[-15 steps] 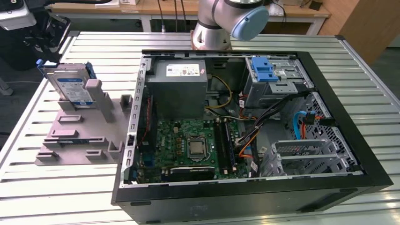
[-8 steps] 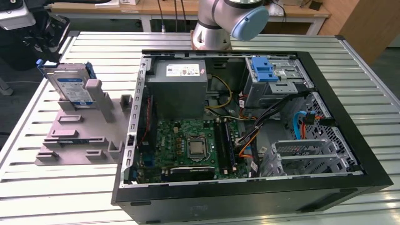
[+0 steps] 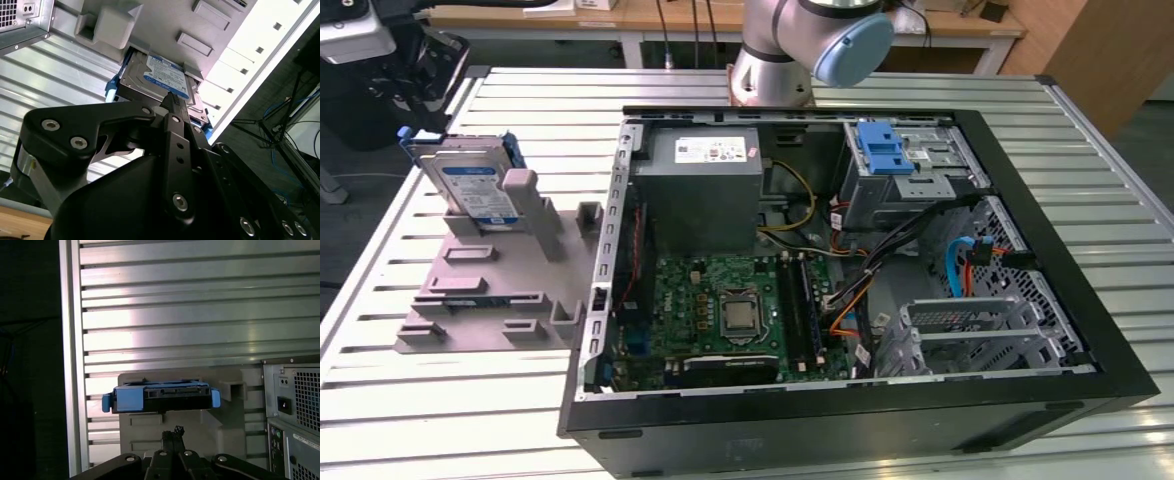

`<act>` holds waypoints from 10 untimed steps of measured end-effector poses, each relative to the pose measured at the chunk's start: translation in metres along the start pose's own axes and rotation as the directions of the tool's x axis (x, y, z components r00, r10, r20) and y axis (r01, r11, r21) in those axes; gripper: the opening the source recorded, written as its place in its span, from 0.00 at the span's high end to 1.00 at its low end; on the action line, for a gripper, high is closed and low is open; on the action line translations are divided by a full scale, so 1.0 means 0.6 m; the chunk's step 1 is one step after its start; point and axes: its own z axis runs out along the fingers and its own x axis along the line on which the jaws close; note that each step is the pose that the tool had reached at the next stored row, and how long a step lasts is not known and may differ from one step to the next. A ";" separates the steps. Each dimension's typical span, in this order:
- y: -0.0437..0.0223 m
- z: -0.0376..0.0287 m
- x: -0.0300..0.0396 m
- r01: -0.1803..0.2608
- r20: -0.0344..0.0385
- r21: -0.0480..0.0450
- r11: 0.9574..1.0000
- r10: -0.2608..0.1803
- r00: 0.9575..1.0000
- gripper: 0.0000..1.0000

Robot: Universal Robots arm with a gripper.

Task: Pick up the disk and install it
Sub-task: 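Reach for the disk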

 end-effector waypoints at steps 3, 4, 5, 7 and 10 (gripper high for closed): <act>0.000 0.000 0.002 0.000 0.000 0.000 1.000 0.000 1.000 0.89; 0.000 0.000 0.004 0.000 0.000 0.000 1.000 0.000 1.000 0.89; 0.002 0.000 0.007 0.000 0.000 0.000 1.000 0.000 1.000 0.89; 0.005 0.001 0.013 0.000 0.000 0.000 1.000 0.000 1.000 0.89; 0.010 0.001 0.019 0.000 0.000 0.000 1.000 0.000 1.000 0.89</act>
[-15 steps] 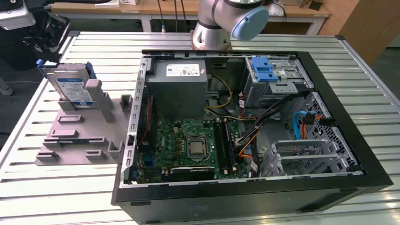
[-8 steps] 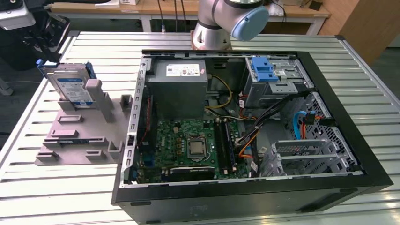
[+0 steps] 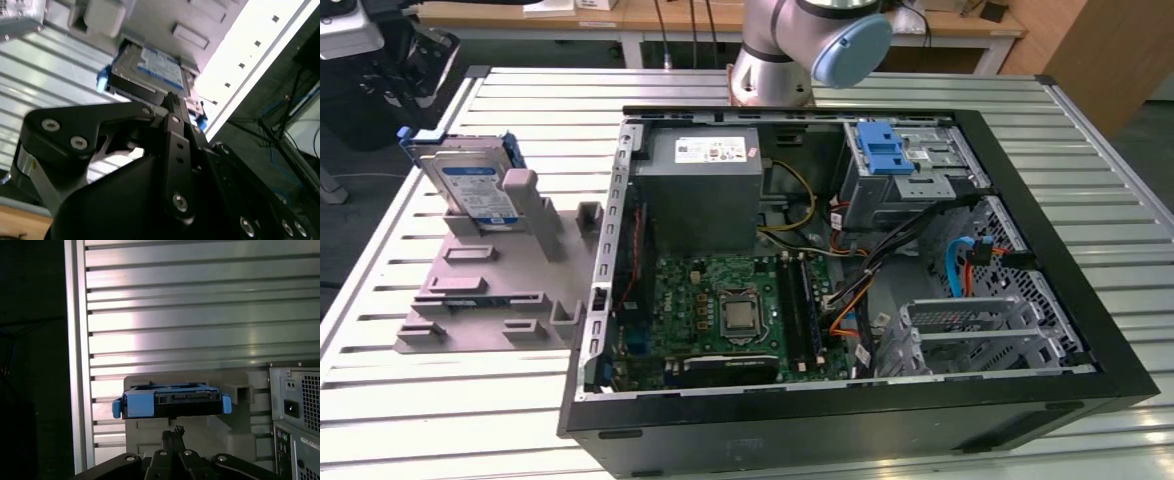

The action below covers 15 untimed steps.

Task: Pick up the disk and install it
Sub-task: 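Reach for the disk, then pick up the disk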

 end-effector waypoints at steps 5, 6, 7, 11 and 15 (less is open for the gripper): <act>0.008 0.001 0.009 0.000 0.000 0.000 1.000 0.000 1.000 0.89; 0.008 0.002 0.012 0.000 0.001 0.000 1.000 0.000 1.000 0.89; 0.009 0.002 0.015 0.000 0.001 0.000 1.000 0.000 1.000 0.89; 0.011 0.003 0.021 0.000 0.001 0.000 1.000 0.000 1.000 0.89; 0.011 0.003 0.023 0.000 0.001 0.000 1.000 0.000 1.000 0.89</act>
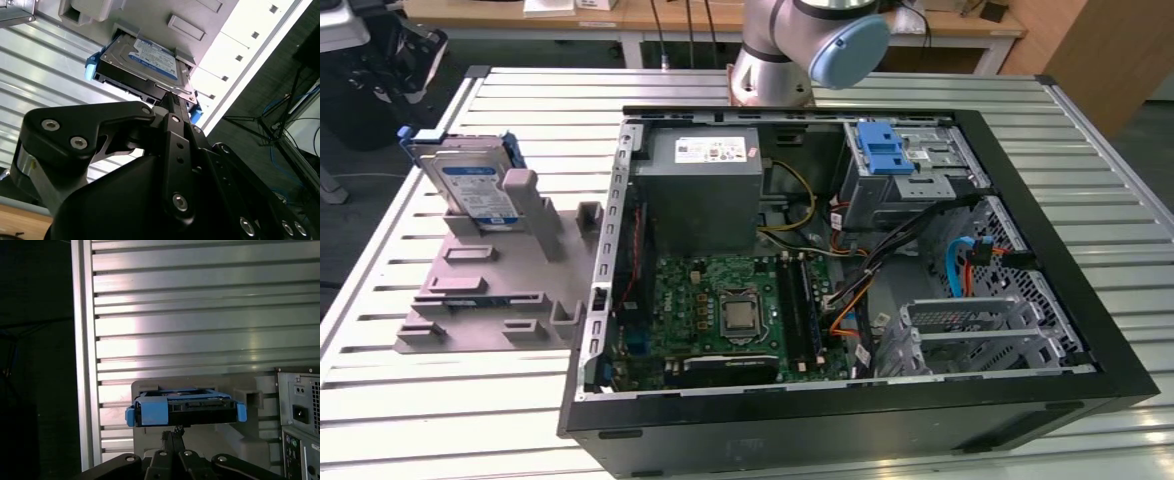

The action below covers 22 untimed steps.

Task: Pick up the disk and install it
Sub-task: 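Pick up the disk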

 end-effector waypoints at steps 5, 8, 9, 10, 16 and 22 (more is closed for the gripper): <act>0.000 0.000 0.000 0.000 0.000 0.000 1.000 0.000 1.000 0.89; 0.000 0.000 0.000 0.000 0.000 0.000 1.000 0.000 1.000 0.89; 0.000 0.000 0.000 0.000 0.000 0.000 1.000 0.000 1.000 0.89; 0.000 0.000 0.000 0.000 0.000 0.000 1.000 0.000 1.000 0.89; 0.000 0.000 0.000 0.050 -0.002 0.000 0.999 -0.050 0.999 0.89; 0.000 0.000 0.000 0.177 -0.007 0.001 0.984 -0.177 0.984 0.89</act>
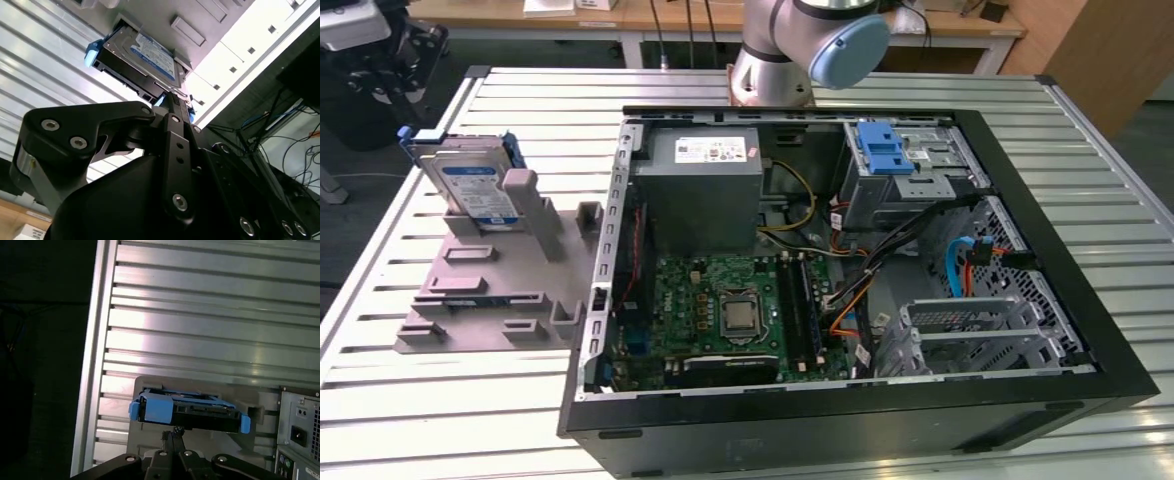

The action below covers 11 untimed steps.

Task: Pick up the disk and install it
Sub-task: 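Pick up the disk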

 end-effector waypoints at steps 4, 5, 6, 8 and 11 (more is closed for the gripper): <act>0.000 0.000 0.001 0.012 0.007 0.001 1.000 -0.012 1.000 0.89; 0.000 0.000 0.001 0.012 0.007 0.001 1.000 -0.012 1.000 0.89; 0.000 0.000 0.001 0.012 0.007 0.001 1.000 -0.012 1.000 0.89; 0.000 0.000 0.001 0.012 0.007 0.001 1.000 -0.012 1.000 0.89; 0.000 0.000 0.001 0.018 0.007 0.001 1.000 -0.018 1.000 0.89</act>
